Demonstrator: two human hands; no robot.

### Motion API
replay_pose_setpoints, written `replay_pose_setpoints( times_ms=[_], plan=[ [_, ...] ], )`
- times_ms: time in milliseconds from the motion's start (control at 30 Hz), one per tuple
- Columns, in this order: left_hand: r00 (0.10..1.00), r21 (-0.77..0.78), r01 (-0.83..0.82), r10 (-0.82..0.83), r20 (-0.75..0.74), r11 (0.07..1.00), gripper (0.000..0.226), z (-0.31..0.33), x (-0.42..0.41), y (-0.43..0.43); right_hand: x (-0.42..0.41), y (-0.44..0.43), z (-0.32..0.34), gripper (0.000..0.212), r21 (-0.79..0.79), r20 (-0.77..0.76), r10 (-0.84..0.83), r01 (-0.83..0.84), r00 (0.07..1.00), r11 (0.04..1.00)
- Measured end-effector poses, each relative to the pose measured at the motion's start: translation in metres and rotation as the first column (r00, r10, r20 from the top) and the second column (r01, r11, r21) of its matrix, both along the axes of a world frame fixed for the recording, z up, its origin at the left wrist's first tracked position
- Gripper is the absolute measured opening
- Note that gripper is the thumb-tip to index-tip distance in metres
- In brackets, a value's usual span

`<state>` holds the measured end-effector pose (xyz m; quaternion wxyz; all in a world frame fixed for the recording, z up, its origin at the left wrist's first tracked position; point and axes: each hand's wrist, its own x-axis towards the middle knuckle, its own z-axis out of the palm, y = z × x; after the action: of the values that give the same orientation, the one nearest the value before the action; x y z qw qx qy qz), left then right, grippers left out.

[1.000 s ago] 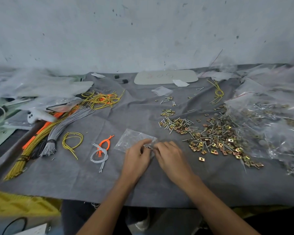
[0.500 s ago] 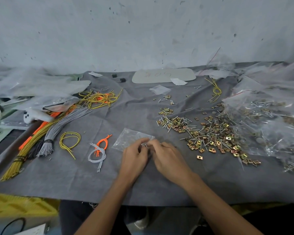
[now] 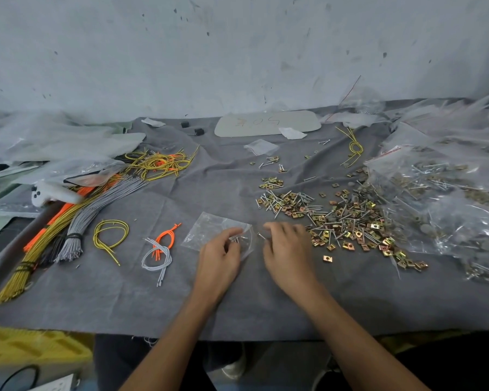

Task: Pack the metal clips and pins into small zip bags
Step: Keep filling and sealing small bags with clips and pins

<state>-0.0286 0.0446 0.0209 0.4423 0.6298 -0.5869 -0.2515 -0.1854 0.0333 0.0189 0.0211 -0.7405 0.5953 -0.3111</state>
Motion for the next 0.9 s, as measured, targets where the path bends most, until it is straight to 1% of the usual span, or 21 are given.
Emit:
replay_pose_setpoints(
  times_ms=[33, 100, 200, 233, 333, 400, 467, 500, 567, 633, 700, 800, 867, 900],
  plan=[
    [1.000, 0.003, -0.001, 0.001, -0.006, 1.000, 0.048, 0.000, 0.000, 0.000, 0.000, -0.001, -0.001, 0.026, 0.038, -0.058, -0.064, 0.066, 0.996, 0.997],
    [1.000, 0.010, -0.003, 0.003, -0.010, 1.000, 0.048, 0.001, 0.000, 0.001, 0.001, -0.003, -0.003, 0.023, 0.092, -0.108, -0.115, 0.125, 0.987, 0.988],
    [1.000, 0.015, -0.006, 0.006, -0.015, 1.000, 0.048, 0.002, -0.001, 0.002, 0.003, -0.005, -0.004, 0.020, 0.092, -0.183, -0.121, 0.139, 0.976, 0.986],
    [1.000, 0.014, -0.007, 0.007, -0.015, 1.000, 0.048, 0.002, -0.001, 0.002, 0.004, -0.005, -0.004, 0.020, 0.082, -0.186, -0.115, 0.132, 0.976, 0.988],
    [1.000, 0.007, -0.008, 0.008, -0.015, 1.000, 0.048, 0.002, -0.001, 0.002, 0.004, -0.001, -0.001, 0.018, 0.016, -0.090, -0.052, 0.054, 0.995, 0.998],
    [1.000, -0.002, -0.008, 0.008, -0.009, 1.000, 0.047, 0.001, 0.000, 0.002, 0.005, 0.002, 0.001, 0.015, -0.011, -0.046, 0.052, -0.053, 0.998, 0.999],
    [1.000, -0.018, 0.007, -0.006, 0.021, 1.000, 0.046, -0.001, 0.000, 0.001, 0.008, 0.004, 0.001, 0.014, 0.009, -0.078, 0.165, -0.165, 0.983, 0.986],
    [0.999, -0.024, 0.017, -0.016, 0.044, 1.000, 0.046, -0.002, 0.001, 0.001, 0.008, 0.005, 0.000, 0.014, 0.020, -0.109, 0.195, -0.194, 0.975, 0.981],
    [0.996, -0.034, 0.030, -0.027, 0.082, 0.999, 0.047, -0.004, 0.001, -0.001, 0.009, 0.004, -0.002, 0.014, 0.018, -0.157, 0.206, -0.206, 0.966, 0.978],
    [0.994, -0.046, 0.038, -0.033, 0.100, 0.998, 0.047, -0.004, 0.000, -0.002, 0.009, 0.003, -0.002, 0.016, 0.011, -0.168, 0.221, -0.223, 0.961, 0.975],
    [0.994, -0.045, 0.045, -0.040, 0.101, 0.998, 0.047, -0.004, 0.000, -0.001, 0.007, 0.004, -0.001, 0.021, 0.004, -0.137, 0.284, -0.286, 0.949, 0.958],
    [0.995, -0.033, 0.041, -0.038, 0.089, 0.999, 0.040, -0.004, 0.001, -0.002, 0.003, 0.006, 0.003, 0.030, 0.031, -0.047, 0.361, -0.359, 0.932, 0.933],
    [0.996, -0.028, 0.039, -0.036, 0.078, 0.999, 0.041, -0.002, 0.000, -0.001, 0.003, 0.005, 0.003, 0.028, 0.042, 0.030, 0.379, -0.380, 0.925, 0.924],
    [0.997, -0.028, 0.033, -0.031, 0.069, 0.999, 0.044, -0.001, 0.000, -0.001, 0.003, 0.004, 0.003, 0.024, 0.039, 0.100, 0.375, -0.380, 0.922, 0.924]
  ],
)
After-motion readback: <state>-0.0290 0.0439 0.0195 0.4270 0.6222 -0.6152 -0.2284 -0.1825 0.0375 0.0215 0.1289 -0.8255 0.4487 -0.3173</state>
